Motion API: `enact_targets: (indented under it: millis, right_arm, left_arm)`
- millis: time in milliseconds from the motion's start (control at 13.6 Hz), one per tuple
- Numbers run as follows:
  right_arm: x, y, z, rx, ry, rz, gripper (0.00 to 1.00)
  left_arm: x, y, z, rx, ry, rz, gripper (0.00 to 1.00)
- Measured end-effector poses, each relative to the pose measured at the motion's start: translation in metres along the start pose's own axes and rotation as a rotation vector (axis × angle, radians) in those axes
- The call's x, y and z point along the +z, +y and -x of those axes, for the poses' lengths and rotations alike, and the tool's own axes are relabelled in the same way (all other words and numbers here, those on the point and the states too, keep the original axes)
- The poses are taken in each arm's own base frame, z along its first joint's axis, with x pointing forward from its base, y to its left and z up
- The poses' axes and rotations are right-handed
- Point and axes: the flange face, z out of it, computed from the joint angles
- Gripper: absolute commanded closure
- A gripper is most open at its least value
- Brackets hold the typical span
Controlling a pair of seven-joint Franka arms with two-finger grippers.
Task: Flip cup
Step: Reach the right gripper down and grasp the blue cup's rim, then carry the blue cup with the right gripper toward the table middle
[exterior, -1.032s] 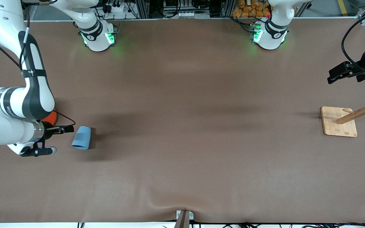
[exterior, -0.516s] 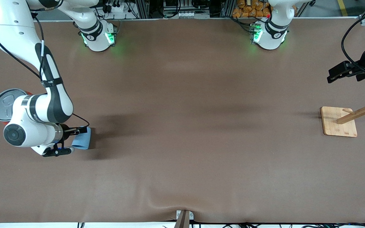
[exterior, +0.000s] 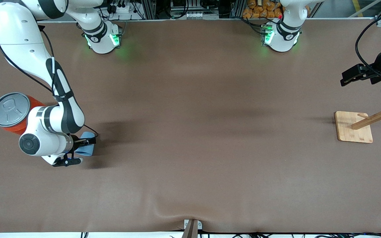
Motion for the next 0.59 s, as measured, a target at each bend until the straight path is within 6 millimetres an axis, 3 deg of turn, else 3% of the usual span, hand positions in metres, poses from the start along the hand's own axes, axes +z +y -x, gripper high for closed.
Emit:
enact_targets:
  millis: [74, 147, 221, 295, 368, 589]
  right_arm:
    - [0.006, 0.001, -0.001, 0.001, 0.012, 0.002, 0.0]
    - [0.012, 0.002, -0.001, 0.003, 0.026, 0.004, 0.1]
    - [0.019, 0.004, -0.001, 0.005, 0.036, 0.006, 0.31]
    - [0.02, 0.005, -0.001, 0.006, 0.042, 0.007, 0.44]
    - [0.018, 0.004, -0.001, 0.005, 0.044, 0.007, 0.51]
    - [0.014, -0.012, 0.001, -0.034, 0.02, 0.001, 0.52]
  left_arm:
    - [0.0, 0.0, 0.0, 0.0, 0.0, 0.0, 0.0]
    - [0.0, 0.0, 0.0, 0.0, -0.004, 0.0, 0.0]
    - [0.001, 0.0, 0.001, 0.0, -0.012, -0.001, 0.0]
    - [0.002, 0.0, 0.002, 0.0, -0.021, -0.002, 0.0]
    - [0.002, -0.001, 0.003, -0.002, -0.025, -0.003, 0.0]
    - [0.002, -0.008, 0.003, -0.014, -0.029, -0.002, 0.0]
